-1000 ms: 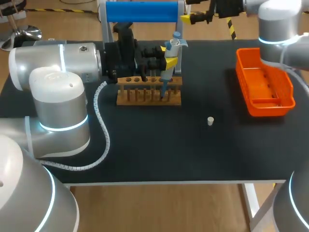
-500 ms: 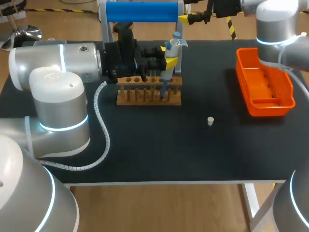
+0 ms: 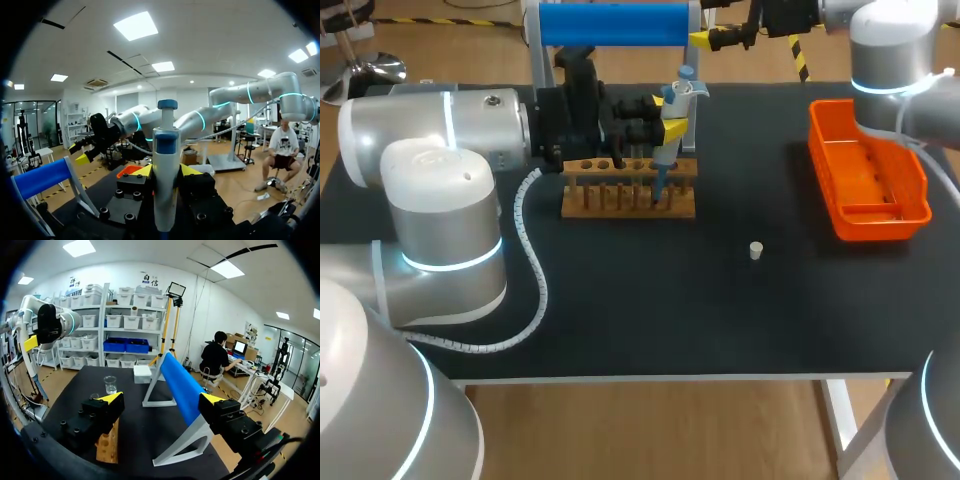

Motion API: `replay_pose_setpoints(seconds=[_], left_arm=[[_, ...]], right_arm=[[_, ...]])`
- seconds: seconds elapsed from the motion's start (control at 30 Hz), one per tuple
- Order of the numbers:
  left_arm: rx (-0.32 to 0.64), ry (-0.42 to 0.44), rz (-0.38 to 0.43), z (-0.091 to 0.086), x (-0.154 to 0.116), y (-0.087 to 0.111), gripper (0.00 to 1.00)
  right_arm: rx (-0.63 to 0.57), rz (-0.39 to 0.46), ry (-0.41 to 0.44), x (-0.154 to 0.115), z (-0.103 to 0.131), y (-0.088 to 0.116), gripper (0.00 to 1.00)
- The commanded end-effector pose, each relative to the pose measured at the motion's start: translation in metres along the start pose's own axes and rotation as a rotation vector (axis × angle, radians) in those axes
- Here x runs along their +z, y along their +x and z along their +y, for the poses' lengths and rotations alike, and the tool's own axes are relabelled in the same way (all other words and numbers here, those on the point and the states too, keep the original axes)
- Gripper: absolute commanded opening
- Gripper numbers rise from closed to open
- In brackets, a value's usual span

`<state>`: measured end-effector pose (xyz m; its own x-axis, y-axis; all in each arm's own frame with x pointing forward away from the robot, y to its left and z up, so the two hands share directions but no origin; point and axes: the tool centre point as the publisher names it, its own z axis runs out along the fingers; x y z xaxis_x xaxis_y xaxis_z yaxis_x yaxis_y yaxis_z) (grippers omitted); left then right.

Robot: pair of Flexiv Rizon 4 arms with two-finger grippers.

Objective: Invert the test tube, pick up the pipette, mount the tip to pipette, aspirate from beaker and dispense into the tube, eject the tip, return the pipette, and cap with the stopper.

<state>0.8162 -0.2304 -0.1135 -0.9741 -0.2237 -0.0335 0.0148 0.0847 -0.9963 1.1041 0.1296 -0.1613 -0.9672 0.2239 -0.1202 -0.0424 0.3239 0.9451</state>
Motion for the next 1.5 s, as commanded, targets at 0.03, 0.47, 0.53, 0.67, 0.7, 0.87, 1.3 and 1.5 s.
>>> replay_pose_setpoints(seconds=[0.03,0.47,0.53,0.67,0.7,0.87,1.3,1.5], left_arm=[[-0.003,-0.025,-0.01,-0.002,-0.006,-0.012,0.0],[0.002,-0.167,-0.078,-0.016,-0.06,-0.089,0.0],[-0.003,-0.191,-0.083,-0.017,-0.07,-0.103,0.0],[-0.009,-0.24,-0.093,-0.017,-0.086,-0.124,0.0],[-0.011,-0.248,-0.095,-0.017,-0.089,-0.129,0.0],[-0.02,-0.297,-0.137,-0.012,-0.103,-0.153,0.0],[-0.034,-0.379,-0.355,0.007,-0.107,-0.195,0.0],[-0.05,-0.393,-0.464,0.014,-0.1,-0.208,0.0]], right_arm=[[0.0,0.005,0.002,-0.001,0.0,-0.001,1.0],[0.0,0.005,0.002,-0.001,0.0,-0.001,1.0],[0.0,0.005,0.002,-0.001,0.0,-0.001,1.0],[0.0,0.005,0.002,-0.001,0.0,-0.001,1.0],[0.0,0.005,0.002,-0.001,0.0,-0.001,1.0],[0.0,0.005,0.002,-0.001,0.0,-0.001,1.0],[0.0,0.005,0.002,-0.001,0.0,-0.001,1.0],[0.0,0.005,0.002,-0.001,0.0,-0.001,1.0]])
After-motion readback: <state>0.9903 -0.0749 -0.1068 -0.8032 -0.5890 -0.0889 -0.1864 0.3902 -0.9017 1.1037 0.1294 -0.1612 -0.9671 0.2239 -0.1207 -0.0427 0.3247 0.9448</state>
